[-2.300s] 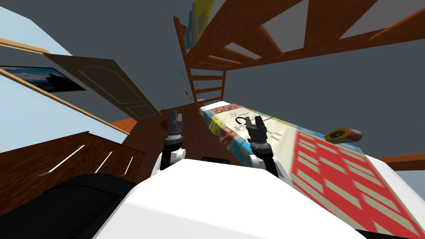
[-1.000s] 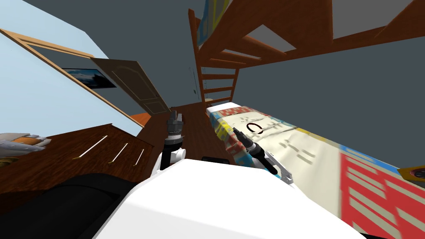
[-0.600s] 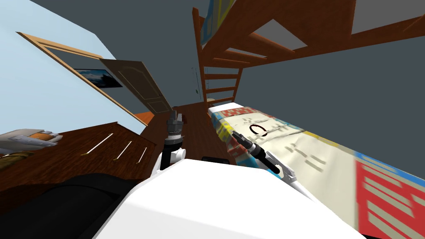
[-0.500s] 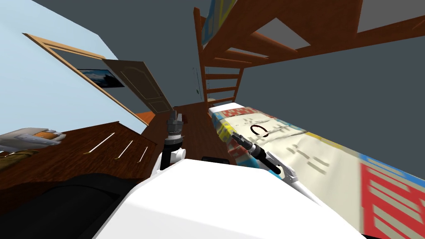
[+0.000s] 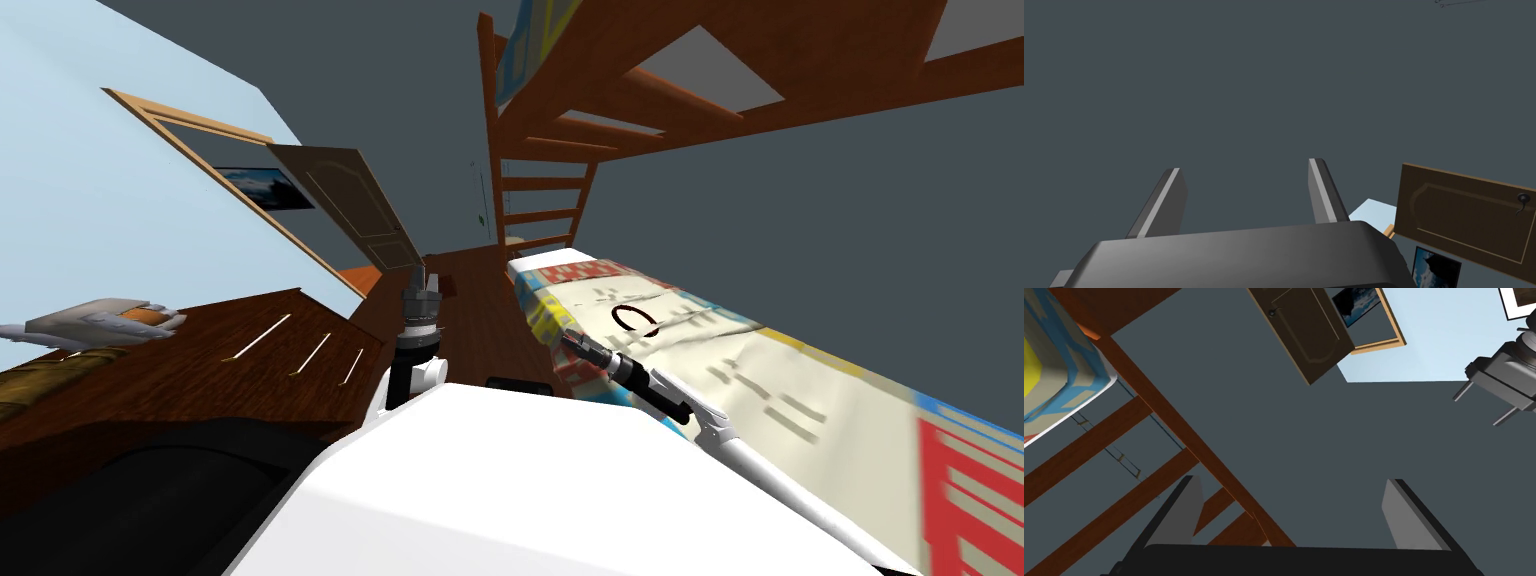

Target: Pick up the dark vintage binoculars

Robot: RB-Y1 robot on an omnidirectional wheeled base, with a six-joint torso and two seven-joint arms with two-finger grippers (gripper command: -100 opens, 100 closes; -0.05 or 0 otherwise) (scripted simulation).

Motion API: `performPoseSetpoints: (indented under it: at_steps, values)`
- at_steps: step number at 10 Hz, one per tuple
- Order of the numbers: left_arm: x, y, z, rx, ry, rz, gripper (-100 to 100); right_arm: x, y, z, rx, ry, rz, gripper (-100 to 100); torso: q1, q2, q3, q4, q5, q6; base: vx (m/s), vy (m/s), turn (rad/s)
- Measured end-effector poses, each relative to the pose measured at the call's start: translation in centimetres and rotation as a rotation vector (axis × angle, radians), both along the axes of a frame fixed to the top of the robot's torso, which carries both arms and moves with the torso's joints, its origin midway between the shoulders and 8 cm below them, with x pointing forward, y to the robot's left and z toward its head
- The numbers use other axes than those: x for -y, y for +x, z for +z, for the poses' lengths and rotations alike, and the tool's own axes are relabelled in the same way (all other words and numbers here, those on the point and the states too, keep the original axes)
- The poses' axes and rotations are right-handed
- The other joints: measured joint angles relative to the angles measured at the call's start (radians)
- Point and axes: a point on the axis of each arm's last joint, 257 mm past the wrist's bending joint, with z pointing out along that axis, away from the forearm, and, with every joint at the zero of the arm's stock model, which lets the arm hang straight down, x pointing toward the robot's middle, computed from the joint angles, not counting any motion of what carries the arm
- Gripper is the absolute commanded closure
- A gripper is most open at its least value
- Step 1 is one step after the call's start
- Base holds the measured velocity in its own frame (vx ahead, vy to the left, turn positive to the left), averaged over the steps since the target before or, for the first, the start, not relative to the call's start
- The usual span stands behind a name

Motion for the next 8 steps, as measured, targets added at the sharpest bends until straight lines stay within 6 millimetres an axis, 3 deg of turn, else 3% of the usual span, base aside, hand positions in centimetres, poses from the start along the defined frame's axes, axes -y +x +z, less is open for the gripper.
performPoseSetpoints:
  at_steps: [5, 8]
  values:
    - [0.0, 0.0, 0.0, 0.0, 0.0, 0.0, 0, 5.7, -0.9, -6.5, -0.067, -0.241, 0.008, -100, 0.0, 0.001, 0.001, 0.0, 0.0, 0.0, 0.003, 0.025, 0.064]
    - [0.0, 0.0, 0.0, 0.0, 0.0, 0.0, 0, 9.5, -1.2, -9.0, -0.098, -0.373, 0.009, -100, 0.0, 0.001, 0.001, 0.0, 0.0, 0.0, -0.005, 0.027, 0.063]
